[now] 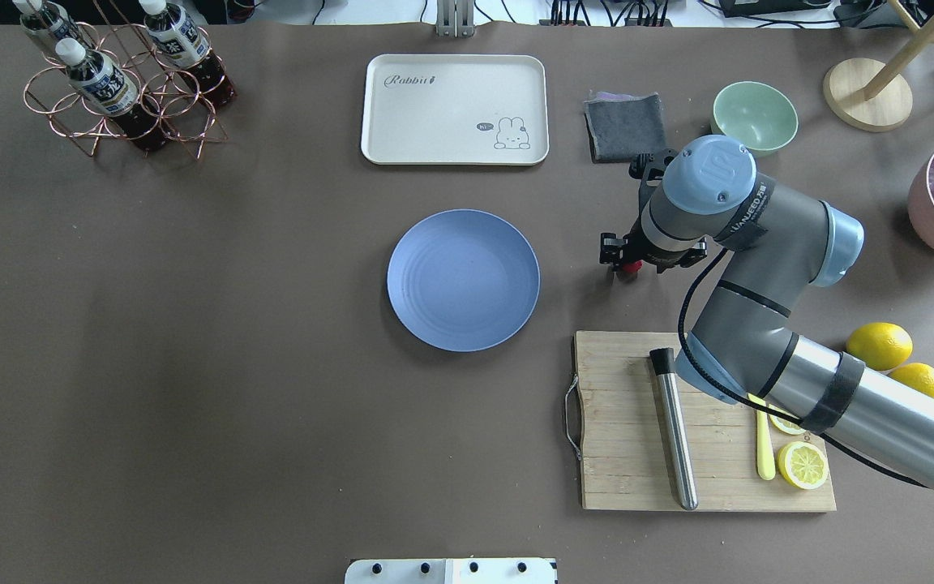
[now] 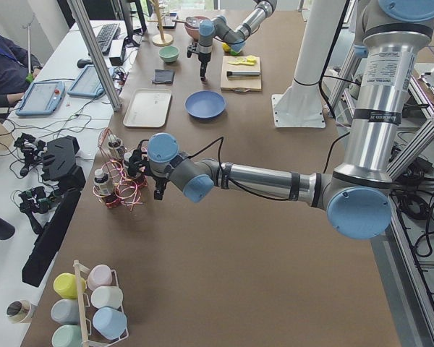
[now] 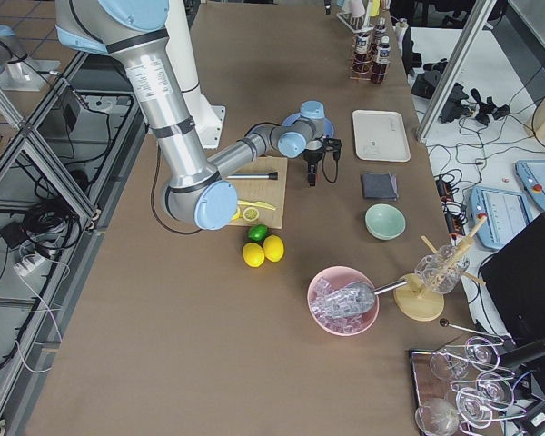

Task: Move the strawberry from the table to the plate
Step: 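Lower the right gripper onto the strawberry and grasp it while the left arm withdraws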

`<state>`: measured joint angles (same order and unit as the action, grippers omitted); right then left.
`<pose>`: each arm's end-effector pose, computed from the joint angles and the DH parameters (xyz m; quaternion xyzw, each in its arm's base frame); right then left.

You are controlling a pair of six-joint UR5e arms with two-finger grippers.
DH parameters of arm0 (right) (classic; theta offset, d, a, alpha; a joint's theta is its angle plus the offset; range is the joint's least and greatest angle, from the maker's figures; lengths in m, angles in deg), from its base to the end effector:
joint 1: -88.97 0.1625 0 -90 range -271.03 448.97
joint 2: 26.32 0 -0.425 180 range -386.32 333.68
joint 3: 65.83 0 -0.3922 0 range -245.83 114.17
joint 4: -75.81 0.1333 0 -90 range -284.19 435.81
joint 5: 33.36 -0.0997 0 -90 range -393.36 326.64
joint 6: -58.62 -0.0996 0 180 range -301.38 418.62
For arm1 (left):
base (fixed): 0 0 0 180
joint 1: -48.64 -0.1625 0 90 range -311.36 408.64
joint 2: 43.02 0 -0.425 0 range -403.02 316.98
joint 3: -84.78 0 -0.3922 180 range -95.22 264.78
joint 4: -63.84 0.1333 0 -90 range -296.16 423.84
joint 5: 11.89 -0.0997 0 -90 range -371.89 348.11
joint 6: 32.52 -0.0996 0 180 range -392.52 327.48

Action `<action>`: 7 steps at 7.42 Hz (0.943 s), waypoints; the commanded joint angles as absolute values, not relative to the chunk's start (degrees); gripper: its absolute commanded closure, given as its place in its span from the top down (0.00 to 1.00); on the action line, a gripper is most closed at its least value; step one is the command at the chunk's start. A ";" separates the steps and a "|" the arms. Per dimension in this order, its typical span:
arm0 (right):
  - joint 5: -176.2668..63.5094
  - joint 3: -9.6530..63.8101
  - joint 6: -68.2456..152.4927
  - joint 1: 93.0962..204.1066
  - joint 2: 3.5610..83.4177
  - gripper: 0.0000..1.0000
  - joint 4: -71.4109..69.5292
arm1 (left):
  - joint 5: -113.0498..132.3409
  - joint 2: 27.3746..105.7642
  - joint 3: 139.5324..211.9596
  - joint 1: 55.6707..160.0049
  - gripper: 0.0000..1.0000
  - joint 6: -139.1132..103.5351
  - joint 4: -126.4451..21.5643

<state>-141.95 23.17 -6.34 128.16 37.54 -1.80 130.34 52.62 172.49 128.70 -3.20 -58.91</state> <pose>-0.4620 -0.5077 0.3915 0.0392 -0.3502 0.0635 0.9337 0.0412 -0.5510 0.5531 0.1214 0.4877 -0.0093 0.8645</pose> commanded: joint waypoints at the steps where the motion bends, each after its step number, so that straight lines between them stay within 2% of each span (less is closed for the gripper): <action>1: -141.64 23.29 -8.60 127.82 37.32 0.23 -1.71 | 130.23 51.11 172.67 128.97 0.98 -3.52 -58.94; 2: -141.64 23.64 -10.09 127.82 37.23 0.00 -1.71 | 130.23 51.11 172.75 128.97 0.98 -3.52 -59.03; 5: -142.07 26.27 -10.19 127.82 33.73 0.00 -2.68 | 130.14 50.93 172.67 129.06 0.98 -3.52 -59.03; 7: -142.08 26.11 -13.15 126.86 27.86 0.00 -7.56 | 128.83 50.32 171.88 129.15 0.98 -5.60 -58.77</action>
<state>-142.07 26.03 -10.88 127.55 31.79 -4.15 129.71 50.61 172.43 129.07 -4.03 -58.98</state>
